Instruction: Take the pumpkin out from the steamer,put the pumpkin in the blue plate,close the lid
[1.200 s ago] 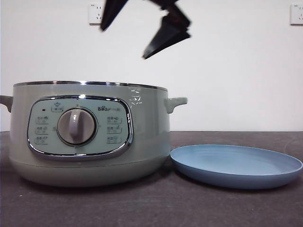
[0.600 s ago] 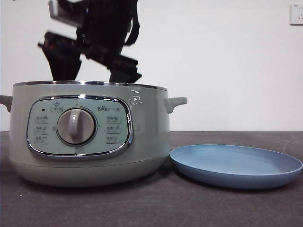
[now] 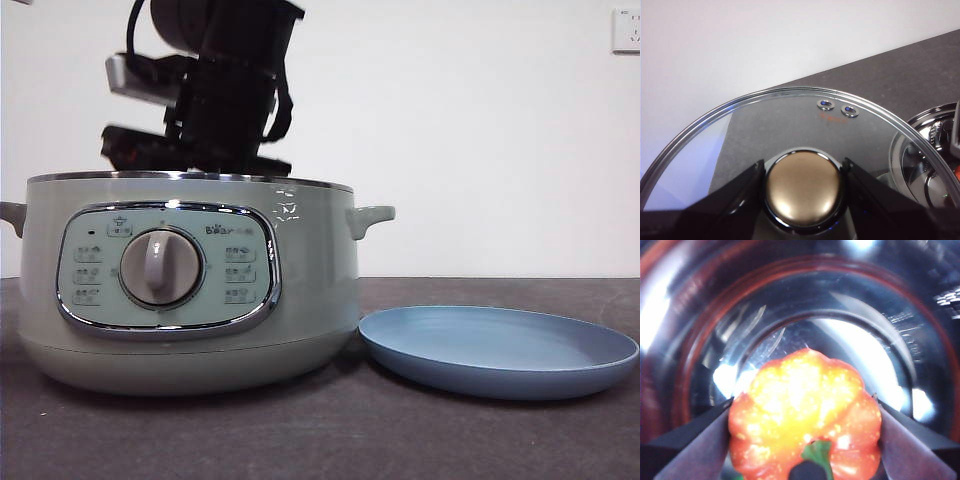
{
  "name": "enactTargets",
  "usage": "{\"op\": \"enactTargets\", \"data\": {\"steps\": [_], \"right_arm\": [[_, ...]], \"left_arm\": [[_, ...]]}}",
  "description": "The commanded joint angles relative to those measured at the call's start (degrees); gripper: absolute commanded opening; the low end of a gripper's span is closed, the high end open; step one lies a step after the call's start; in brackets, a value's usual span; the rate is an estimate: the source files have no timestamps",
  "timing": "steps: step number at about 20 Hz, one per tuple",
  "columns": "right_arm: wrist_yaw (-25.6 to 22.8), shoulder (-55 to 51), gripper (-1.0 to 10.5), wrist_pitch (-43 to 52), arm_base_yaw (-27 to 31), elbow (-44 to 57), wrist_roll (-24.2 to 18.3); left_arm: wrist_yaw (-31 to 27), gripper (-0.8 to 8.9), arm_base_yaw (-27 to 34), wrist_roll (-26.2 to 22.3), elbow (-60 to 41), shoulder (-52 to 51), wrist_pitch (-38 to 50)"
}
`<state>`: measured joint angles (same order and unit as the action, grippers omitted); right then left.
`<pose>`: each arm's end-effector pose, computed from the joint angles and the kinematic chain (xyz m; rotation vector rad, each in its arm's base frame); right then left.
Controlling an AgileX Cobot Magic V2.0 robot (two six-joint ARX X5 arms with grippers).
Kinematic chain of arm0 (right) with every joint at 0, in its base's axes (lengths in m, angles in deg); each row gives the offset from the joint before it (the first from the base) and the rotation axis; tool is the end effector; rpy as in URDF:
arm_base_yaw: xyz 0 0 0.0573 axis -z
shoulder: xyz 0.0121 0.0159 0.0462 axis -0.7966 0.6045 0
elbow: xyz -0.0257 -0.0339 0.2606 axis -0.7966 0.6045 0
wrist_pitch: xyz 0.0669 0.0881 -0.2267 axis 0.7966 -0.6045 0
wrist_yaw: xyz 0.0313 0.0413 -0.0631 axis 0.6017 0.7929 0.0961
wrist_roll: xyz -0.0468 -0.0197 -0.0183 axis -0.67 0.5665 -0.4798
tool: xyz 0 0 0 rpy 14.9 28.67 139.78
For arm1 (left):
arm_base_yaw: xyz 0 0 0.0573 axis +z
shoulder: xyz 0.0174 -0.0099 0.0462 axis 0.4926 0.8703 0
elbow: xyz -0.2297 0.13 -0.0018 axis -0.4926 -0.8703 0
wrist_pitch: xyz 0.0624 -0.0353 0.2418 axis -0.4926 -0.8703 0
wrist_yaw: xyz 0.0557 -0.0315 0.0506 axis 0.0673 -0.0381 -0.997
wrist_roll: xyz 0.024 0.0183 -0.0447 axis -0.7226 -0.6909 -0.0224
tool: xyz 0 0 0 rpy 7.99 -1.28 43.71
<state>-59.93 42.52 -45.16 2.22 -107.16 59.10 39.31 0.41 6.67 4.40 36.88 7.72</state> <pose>0.2903 0.3541 0.2395 -0.6318 1.0001 0.8975 0.0814 -0.0268 0.3941 0.2816 0.3069 0.0676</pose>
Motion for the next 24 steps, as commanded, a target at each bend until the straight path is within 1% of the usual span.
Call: {"op": "enactTargets", "data": {"steps": [1,3,4,5,6,8,9,10,11,14,16,18,19,21,24], "right_arm": [[-0.26,-4.44,-0.1,-1.33,0.02,-0.07,-0.26],[-0.35,-9.33,-0.1,-6.40,1.01,-0.07,-0.26],[-0.17,-12.04,-0.1,-10.10,2.19,-0.07,-0.20],[-0.15,-14.95,-0.1,-14.36,3.89,-0.04,0.44],[-0.13,-16.96,-0.1,-17.31,5.68,-0.04,2.08],[-0.20,-20.70,-0.1,-22.97,10.32,0.07,5.79],[-0.26,-22.58,-0.1,-24.55,12.87,0.90,7.28],[-0.39,-24.61,-0.1,-24.17,14.80,3.02,7.78],[-0.52,-26.82,-0.1,-23.04,16.20,6.03,8.35],[-4.59,-34.10,-0.1,-17.05,18.60,17.97,10.29],[-4.61,-39.04,-0.1,-10.95,19.43,26.77,11.32],[-4.81,-43.76,-0.1,-2.86,19.80,35.87,12.46],[-4.76,-45.79,-0.1,1.57,19.80,40.46,13.11],[-4.76,-47.01,-0.1,7.93,19.78,46.69,13.99],[-4.61,-45.62,-0.1,15.39,19.85,52.59,14.25]], "left_arm": [[-0.20,-0.09,-0.09,-0.70,0.50,-0.66,2.71],[1.05,-0.09,-0.09,-0.70,0.50,-0.63,3.41],[2.54,-0.09,-0.09,-0.70,0.50,-0.48,4.17],[2.78,-0.09,-0.09,-0.70,0.50,-0.37,5.53],[2.82,-0.09,-0.09,-0.70,0.50,-0.37,6.86],[5.81,-0.09,-0.09,-0.70,0.50,-0.37,8.96],[7.28,-0.09,-0.09,-0.70,0.50,-0.37,9.46],[7.30,-0.09,-0.09,-0.70,0.50,-0.35,9.84],[7.32,-0.09,-0.09,-0.70,0.50,-0.35,9.88],[7.34,-0.09,-0.09,-0.66,0.50,-0.15,9.99],[7.34,-0.09,-0.09,-0.66,0.50,0.31,10.08],[7.50,-0.09,-0.09,-0.66,0.50,0.94,10.08],[8.61,-0.09,-0.09,-0.66,0.50,1.09,10.08],[10.27,-0.09,-0.09,-0.59,0.50,2.25,10.45],[10.34,-0.09,-0.09,-0.59,0.50,3.39,10.67]]}}
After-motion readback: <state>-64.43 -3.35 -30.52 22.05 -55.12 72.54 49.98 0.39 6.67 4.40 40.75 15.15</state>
